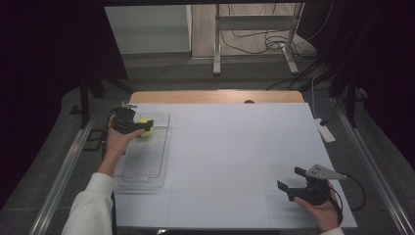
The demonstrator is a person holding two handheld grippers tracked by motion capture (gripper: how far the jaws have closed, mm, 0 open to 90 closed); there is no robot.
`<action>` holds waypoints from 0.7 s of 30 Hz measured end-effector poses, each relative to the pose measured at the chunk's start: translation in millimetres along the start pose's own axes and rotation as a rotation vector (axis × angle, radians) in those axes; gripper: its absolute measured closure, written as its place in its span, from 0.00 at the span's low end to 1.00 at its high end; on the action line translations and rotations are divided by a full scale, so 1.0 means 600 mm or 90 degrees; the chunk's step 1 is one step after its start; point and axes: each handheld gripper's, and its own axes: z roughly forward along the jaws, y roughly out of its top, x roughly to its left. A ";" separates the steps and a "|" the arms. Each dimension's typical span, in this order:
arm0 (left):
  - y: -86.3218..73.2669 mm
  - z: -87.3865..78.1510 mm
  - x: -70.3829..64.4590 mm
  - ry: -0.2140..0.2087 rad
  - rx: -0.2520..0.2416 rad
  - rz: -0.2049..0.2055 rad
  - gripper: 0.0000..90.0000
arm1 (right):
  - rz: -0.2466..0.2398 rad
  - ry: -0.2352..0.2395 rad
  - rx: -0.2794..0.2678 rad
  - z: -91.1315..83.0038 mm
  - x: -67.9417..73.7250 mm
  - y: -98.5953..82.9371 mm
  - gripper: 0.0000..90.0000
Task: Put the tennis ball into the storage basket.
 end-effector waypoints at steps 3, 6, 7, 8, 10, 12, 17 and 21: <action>-0.003 -0.007 -0.005 -0.008 -0.007 0.005 0.17 | 0.000 0.000 0.000 0.000 0.000 0.000 0.11; -0.006 -0.014 -0.010 -0.020 -0.017 0.009 0.17 | -0.002 0.000 0.000 0.000 0.000 0.000 0.11; -0.008 -0.017 -0.013 -0.027 -0.021 0.012 0.17 | -0.002 -0.001 0.000 0.000 0.001 0.000 0.11; -0.009 -0.019 -0.015 -0.032 -0.024 0.015 0.17 | -0.002 -0.001 0.001 0.000 0.001 0.000 0.11; -0.012 -0.024 -0.020 -0.045 -0.027 0.018 0.17 | -0.002 -0.002 0.000 0.000 0.001 0.000 0.11; -0.015 -0.030 -0.025 -0.057 -0.029 0.020 0.16 | -0.003 -0.002 0.000 0.000 0.001 0.001 0.11; -0.026 -0.045 -0.038 -0.083 -0.043 0.032 0.15 | -0.004 -0.004 0.001 -0.001 0.001 0.001 0.11; -0.038 -0.059 -0.048 -0.104 -0.056 0.037 0.15 | -0.003 -0.004 0.000 -0.001 0.001 0.001 0.11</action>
